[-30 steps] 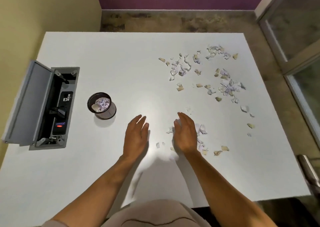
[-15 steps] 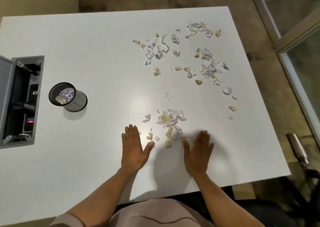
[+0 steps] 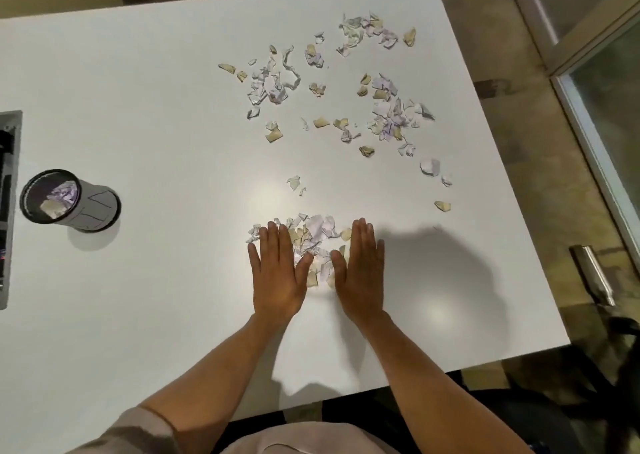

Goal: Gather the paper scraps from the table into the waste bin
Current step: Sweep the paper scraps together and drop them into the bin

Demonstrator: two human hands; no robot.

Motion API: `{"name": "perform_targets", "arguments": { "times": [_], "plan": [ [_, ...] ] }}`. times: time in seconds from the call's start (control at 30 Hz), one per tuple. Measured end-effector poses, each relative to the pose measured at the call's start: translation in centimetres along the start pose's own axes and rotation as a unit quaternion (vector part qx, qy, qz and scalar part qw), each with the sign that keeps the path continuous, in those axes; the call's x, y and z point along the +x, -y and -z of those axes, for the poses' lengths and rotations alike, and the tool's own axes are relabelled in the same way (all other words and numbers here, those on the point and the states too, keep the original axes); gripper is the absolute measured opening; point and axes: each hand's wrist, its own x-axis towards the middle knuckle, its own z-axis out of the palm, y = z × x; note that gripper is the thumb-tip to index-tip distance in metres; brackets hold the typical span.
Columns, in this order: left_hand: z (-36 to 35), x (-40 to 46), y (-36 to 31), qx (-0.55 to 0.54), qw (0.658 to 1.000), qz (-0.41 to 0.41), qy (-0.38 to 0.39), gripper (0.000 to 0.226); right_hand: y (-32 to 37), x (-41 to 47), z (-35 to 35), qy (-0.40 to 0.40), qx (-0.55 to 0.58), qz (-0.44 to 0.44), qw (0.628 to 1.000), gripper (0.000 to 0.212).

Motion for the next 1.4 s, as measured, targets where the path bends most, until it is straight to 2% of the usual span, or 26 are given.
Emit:
{"name": "perform_targets", "arguments": {
  "times": [0.1,0.2,0.37,0.43,0.53,0.63,0.7,0.8,0.87,0.93,1.13,1.4],
  "plan": [
    [1.4,2.2,1.1,-0.055,0.998,-0.011,-0.037,0.068,-3.1,1.2,2.4,-0.077,0.01,-0.039,0.996,0.069],
    [2.6,4.1,2.8,-0.031,0.998,-0.014,-0.055,0.068,-6.6,3.1,4.5,-0.129,-0.015,-0.095,0.987,0.066],
    [2.2,4.8,3.5,0.011,0.999,-0.032,-0.015,0.073,-10.8,6.4,5.9,-0.091,-0.044,-0.164,0.981,0.074],
    [1.9,4.9,3.6,0.008,0.999,-0.032,-0.014,0.073,-11.1,7.3,5.9,-0.063,-0.074,-0.154,0.983,0.078],
    [1.9,5.0,3.8,0.006,1.0,-0.029,-0.011,0.075,-10.3,7.7,5.5,-0.011,-0.104,-0.079,0.991,0.078],
    [1.8,4.9,3.7,0.01,1.0,-0.029,-0.009,0.074,-9.9,7.8,5.3,0.006,-0.075,-0.018,0.997,0.071],
    [1.9,5.0,3.8,0.012,0.999,-0.029,-0.005,0.074,-9.9,8.5,5.6,-0.037,-0.024,-0.036,0.998,0.068],
    [2.0,5.1,3.8,0.02,0.999,-0.028,-0.001,0.076,-10.4,10.8,6.5,-0.129,-0.009,-0.082,0.988,0.064],
    [2.1,4.8,3.7,0.018,0.999,-0.028,0.001,0.076,-10.8,12.4,7.0,-0.131,-0.016,-0.097,0.987,0.065],
    [1.9,5.0,3.7,0.018,0.999,-0.03,-0.003,0.076,-11.3,14.0,6.9,-0.093,-0.014,-0.097,0.991,0.067],
    [1.7,5.2,4.0,0.028,0.999,-0.034,-0.009,0.074,-9.0,15.3,5.2,0.009,-0.041,0.048,0.998,0.066],
    [1.6,5.2,4.1,0.03,0.999,-0.036,-0.005,0.069,-4.0,10.5,2.0,0.098,-0.044,0.219,0.97,0.062]
  ]
}}
